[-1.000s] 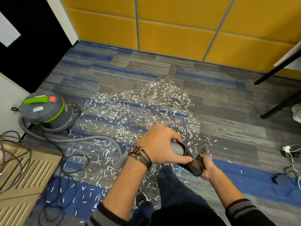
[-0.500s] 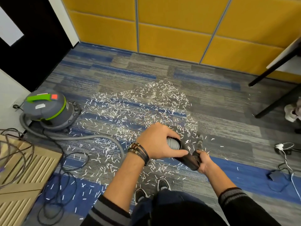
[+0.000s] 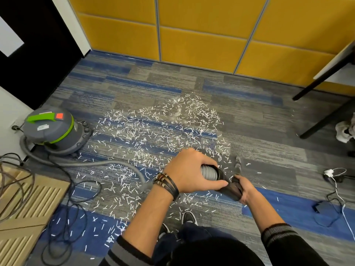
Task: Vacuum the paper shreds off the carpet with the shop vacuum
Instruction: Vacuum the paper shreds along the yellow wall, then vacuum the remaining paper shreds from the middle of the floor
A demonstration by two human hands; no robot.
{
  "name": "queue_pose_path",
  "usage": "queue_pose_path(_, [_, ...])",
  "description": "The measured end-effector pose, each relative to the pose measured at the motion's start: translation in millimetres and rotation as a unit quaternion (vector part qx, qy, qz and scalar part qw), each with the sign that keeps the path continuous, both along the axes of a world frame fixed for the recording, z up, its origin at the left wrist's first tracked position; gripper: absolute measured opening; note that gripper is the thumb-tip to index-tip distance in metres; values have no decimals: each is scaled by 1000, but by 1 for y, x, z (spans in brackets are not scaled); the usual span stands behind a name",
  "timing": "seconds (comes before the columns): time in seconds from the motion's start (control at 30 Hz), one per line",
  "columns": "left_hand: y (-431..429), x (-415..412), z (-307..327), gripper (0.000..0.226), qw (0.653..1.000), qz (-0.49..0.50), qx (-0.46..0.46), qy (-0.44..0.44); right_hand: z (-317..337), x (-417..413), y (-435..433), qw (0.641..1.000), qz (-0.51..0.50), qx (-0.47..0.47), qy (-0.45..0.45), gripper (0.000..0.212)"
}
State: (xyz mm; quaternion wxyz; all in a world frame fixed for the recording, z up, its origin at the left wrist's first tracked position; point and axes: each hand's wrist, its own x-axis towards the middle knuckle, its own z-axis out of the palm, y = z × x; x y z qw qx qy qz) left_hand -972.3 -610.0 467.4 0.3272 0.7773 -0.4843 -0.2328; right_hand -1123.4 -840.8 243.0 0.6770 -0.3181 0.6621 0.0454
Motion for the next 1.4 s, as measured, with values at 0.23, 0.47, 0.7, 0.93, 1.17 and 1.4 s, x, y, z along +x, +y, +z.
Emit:
queue_pose_path(0.23, [-1, -9, -18, 50, 998, -6, 1, 57, 11, -10, 10, 998, -52, 47, 0, 22])
queue_pose_path(0.47, [8, 6, -4, 48, 997, 68, -16, 29, 24, 29, -6, 1000, 4, 18, -15, 16])
queue_pose_path(0.7, [-10, -6, -30, 40, 995, 62, 14, 77, 10, -1, -20, 1000, -11, 14, 3, 23])
queue_pose_path(0.93, [-31, -30, -49, 31, 993, 0, 53, 107, -8, -66, -21, 994, -59, 49, 77, 31])
queue_pose_path(1.17, [-19, 11, -11, 38, 998, 41, 31, 36, -14, -2, -13, 997, -51, 60, 20, 23])
queue_pose_path(1.4, [-7, 27, 13, 34, 999, 39, 2, 32, 2, 28, 6, 995, -57, 72, -31, 22])
